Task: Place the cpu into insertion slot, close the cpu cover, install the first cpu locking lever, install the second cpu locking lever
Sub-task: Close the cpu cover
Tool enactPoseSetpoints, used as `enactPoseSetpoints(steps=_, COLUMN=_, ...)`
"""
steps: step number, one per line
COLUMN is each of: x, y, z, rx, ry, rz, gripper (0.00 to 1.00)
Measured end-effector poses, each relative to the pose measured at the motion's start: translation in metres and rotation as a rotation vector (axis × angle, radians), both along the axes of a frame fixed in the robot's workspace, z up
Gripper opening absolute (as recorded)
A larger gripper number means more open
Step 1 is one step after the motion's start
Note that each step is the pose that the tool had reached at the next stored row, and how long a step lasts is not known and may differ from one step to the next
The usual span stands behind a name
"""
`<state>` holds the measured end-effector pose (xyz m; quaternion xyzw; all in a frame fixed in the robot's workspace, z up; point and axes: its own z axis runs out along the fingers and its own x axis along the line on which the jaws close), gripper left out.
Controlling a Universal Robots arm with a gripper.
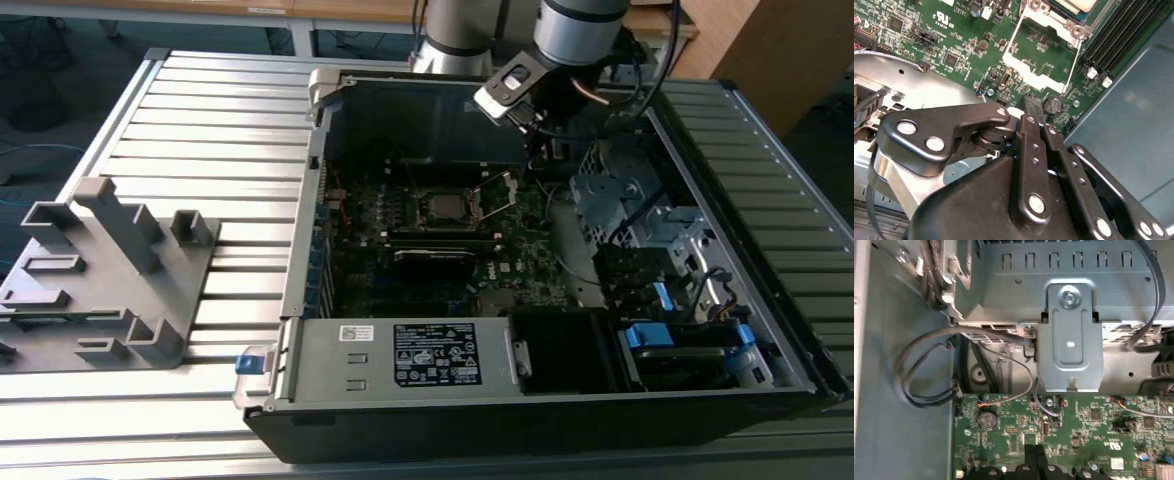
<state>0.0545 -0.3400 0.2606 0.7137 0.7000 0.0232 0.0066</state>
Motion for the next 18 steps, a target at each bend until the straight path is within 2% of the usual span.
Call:
enactPoseSetpoints(steps=6, x=0.0021, y=0.0, z=-0.0041, rx=-0.0002, ry=0.0064, rz=0.0, gripper=0.11)
enactPoseSetpoints(steps=13, x=0.0046, y=0.0, z=-0.012, rx=-0.0003, ry=0.0204, rz=0.0, gripper=0.11)
enactPoseSetpoints(steps=18, x=0.0058, y=-0.0001, z=-0.0135, rx=-0.0004, ry=0.0251, rz=0.0, gripper=0.11)
